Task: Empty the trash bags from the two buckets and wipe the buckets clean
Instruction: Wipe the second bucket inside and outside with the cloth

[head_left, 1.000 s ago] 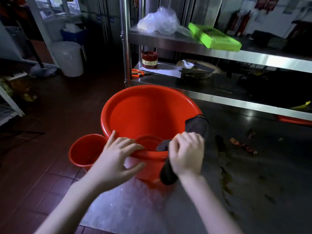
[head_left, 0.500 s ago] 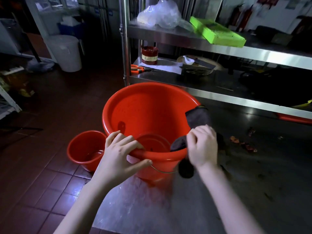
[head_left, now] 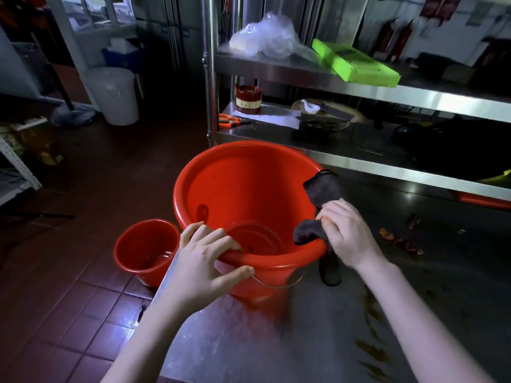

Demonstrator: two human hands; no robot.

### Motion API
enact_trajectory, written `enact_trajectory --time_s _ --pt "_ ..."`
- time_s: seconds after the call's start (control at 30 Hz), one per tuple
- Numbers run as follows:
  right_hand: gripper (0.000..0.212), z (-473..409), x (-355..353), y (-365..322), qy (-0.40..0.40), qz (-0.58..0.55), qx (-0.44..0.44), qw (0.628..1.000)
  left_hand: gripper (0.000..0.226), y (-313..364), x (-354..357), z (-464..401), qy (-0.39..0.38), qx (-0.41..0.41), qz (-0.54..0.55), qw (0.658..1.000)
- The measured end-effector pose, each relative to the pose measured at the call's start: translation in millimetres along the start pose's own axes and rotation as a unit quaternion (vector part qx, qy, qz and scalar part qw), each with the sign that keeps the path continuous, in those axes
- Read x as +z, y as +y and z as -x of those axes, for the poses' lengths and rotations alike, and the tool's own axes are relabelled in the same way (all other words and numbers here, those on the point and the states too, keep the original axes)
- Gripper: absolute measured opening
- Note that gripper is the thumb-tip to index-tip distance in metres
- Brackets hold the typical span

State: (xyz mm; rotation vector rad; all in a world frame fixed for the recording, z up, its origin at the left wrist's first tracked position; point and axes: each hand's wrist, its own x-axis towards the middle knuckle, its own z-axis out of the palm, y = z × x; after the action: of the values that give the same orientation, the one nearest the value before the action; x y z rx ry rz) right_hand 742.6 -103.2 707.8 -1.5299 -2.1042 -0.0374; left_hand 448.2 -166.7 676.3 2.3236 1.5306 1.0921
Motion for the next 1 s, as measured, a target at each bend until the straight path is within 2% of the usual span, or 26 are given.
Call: enact_trajectory --time_s 0.13,0.2,0.33,0.47,0.57,0.67,0.8,0.9,1.0 --pt "0.025 32 27 -64 0.137 0.026 0.091 0.986 0.037 1 1 0 -0.002 0.009 -0.007 1.000" --pt "0.023 48 40 -102 0.154 0.054 0.101 0.981 0.038 3 1 -3 -0.011 0.021 -0.020 1.000" --pt "0.027 50 45 -121 0.141 0.062 0.022 0.988 0.039 2 -4 -1 -0.022 0.016 -0.004 1.000" --pt "0.025 27 20 -56 0.070 0.071 -0.086 0.991 0.035 -15 -22 -4 -0.066 0.023 -0.002 0.998" --pt "0.031 5 1 -9 0.003 0.028 -0.071 0.997 0.039 -33 -45 -12 -0.117 0.059 -0.006 0.991" --pt "0.034 3 9 -13 0.042 -0.015 0.008 0.999 0.037 -39 -59 -16 -0.124 0.051 0.001 0.991" --pt "0.025 26 33 -83 0.140 0.020 0.066 0.988 0.031 -7 -41 -8 -0.095 0.031 0.012 0.995" --pt "0.027 49 44 -125 0.128 0.031 0.010 0.991 0.036 3 -19 0 -0.066 0.044 -0.045 0.996" --pt "0.027 44 31 -96 0.091 0.040 -0.083 0.992 0.039 -5 -16 -3 -0.046 0.029 -0.017 0.998"
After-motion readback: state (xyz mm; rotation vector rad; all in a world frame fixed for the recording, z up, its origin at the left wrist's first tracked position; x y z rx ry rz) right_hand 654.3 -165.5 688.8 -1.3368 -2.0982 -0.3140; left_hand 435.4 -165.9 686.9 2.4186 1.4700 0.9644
